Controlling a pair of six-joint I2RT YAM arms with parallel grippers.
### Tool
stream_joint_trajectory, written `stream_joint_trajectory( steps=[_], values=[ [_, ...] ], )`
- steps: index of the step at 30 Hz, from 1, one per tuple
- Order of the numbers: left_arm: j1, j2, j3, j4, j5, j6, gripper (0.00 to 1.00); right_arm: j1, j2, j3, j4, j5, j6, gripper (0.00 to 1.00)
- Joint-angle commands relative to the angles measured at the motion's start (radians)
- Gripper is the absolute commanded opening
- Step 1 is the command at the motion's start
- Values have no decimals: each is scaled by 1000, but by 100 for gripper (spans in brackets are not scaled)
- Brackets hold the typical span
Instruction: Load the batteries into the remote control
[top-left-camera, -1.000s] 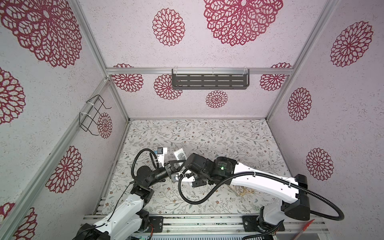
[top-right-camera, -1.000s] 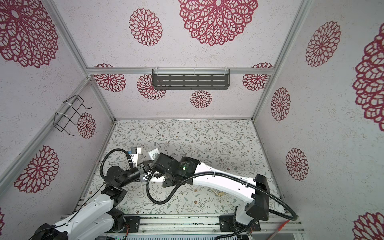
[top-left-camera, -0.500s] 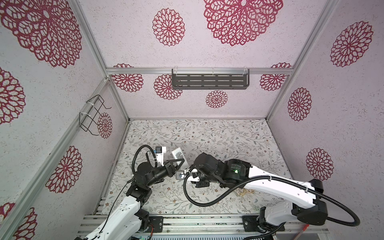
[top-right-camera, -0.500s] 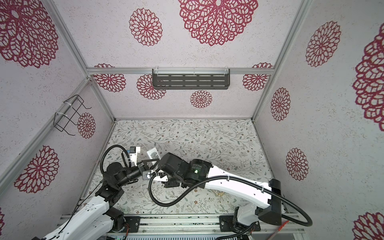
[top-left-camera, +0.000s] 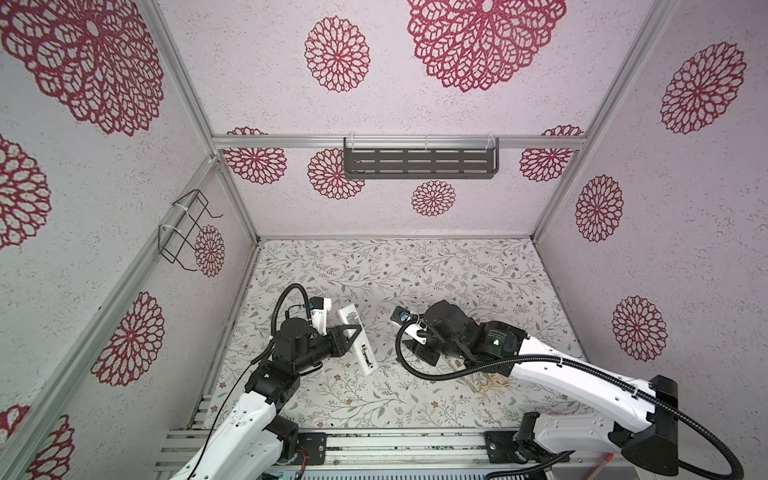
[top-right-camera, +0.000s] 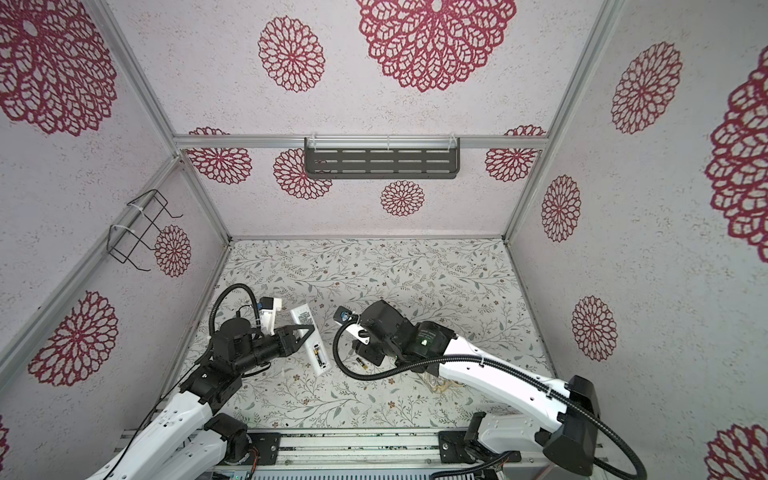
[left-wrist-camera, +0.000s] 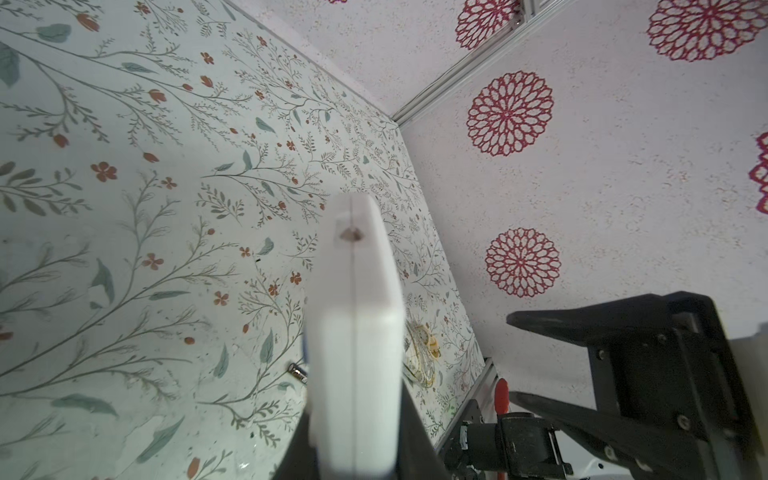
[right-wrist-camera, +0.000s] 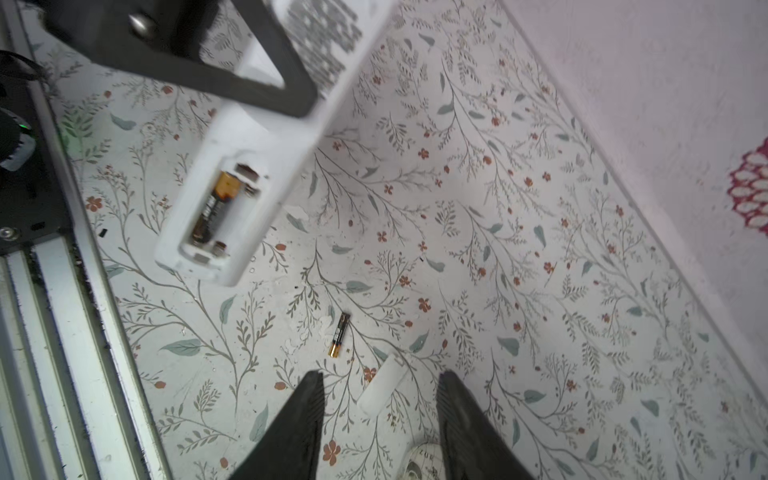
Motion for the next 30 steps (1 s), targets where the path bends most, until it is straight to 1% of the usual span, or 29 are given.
stream_joint_trajectory(
  steps=[1, 7, 12, 19, 24, 27, 30],
  values=[
    [21, 4, 41, -128, -47, 59, 0, -19, 14, -17, 23, -31, 116, 48],
    [46, -3, 57, -180, -41, 69, 0, -49, 113, -68, 80, -96, 140, 47],
    [59, -36, 66, -210, -42, 71, 0, -72, 203, -95, 156, -185, 139, 47],
    [71, -45, 33, -163, -32, 42, 0, -98, 336, -47, 168, -214, 136, 45],
    [85, -45, 19, -134, -26, 28, 0, -110, 416, -19, 163, -238, 135, 42],
    [94, -46, 16, -131, -19, 29, 0, -110, 447, -12, 162, -261, 130, 41],
    [103, -47, 12, -124, -11, 27, 0, -113, 461, -10, 152, -257, 134, 40]
  ],
)
